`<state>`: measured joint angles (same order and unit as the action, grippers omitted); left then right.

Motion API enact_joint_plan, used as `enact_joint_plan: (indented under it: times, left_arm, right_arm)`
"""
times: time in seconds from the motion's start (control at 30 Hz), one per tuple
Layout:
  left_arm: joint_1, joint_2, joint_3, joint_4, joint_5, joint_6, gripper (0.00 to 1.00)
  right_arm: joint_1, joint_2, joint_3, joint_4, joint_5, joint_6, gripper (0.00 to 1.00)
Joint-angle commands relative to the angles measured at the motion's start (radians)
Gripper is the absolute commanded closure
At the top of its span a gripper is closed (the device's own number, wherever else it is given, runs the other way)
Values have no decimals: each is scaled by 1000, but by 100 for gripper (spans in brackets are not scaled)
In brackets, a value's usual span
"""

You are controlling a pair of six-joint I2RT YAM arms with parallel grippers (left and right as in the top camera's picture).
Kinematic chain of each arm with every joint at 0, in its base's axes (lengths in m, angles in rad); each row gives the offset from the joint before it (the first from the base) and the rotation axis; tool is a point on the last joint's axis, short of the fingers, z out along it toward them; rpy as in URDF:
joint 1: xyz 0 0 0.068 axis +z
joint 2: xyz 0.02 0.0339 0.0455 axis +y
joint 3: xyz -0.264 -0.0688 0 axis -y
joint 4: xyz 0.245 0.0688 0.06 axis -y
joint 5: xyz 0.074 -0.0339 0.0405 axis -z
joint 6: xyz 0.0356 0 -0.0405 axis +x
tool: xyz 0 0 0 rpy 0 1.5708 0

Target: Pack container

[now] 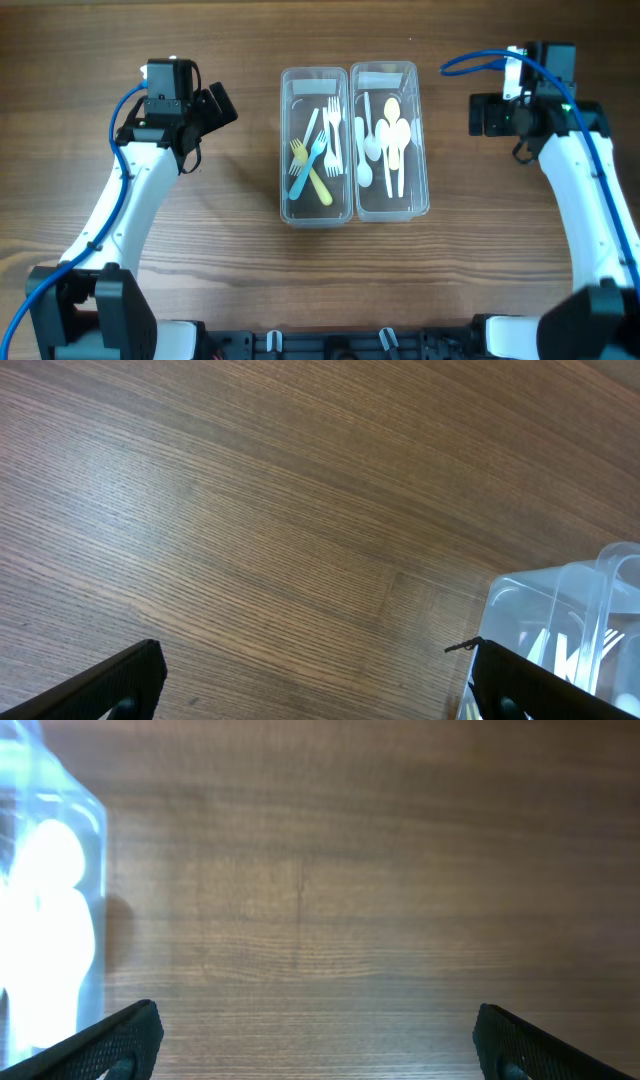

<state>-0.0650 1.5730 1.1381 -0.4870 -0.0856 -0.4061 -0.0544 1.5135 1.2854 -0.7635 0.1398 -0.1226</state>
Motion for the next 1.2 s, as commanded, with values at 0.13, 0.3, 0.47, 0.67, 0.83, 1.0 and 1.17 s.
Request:
enact_joint_plan:
  times: [0.13, 0.3, 0.47, 0.67, 0.83, 1.0, 1.17]
  left_arm:
    - [5, -10, 1, 0, -17, -10, 0]
    - [5, -10, 1, 0, -17, -10, 0]
    - [5, -10, 1, 0, -17, -10, 0]
    - [5, -10, 1, 0, -17, -10, 0]
    - [5, -10, 1, 0, -17, -10, 0]
    - [5, -10, 1, 0, -17, -10, 0]
    - [5, -10, 1, 0, -17, -10, 0]
  right_arm:
    - [-1, -345, 13, 3, 18, -9, 0]
    - [-1, -569, 13, 3, 18, -8, 0]
    - [-1, -785, 13, 2, 18, -9, 0]
    - [-1, -962, 13, -1, 18, -8, 0]
    - [-1, -1068, 13, -26, 22, -9, 0]
    - [3, -1147, 6, -60, -9, 3, 0]
    - [25, -1220, -70, -23, -121, 22, 0]
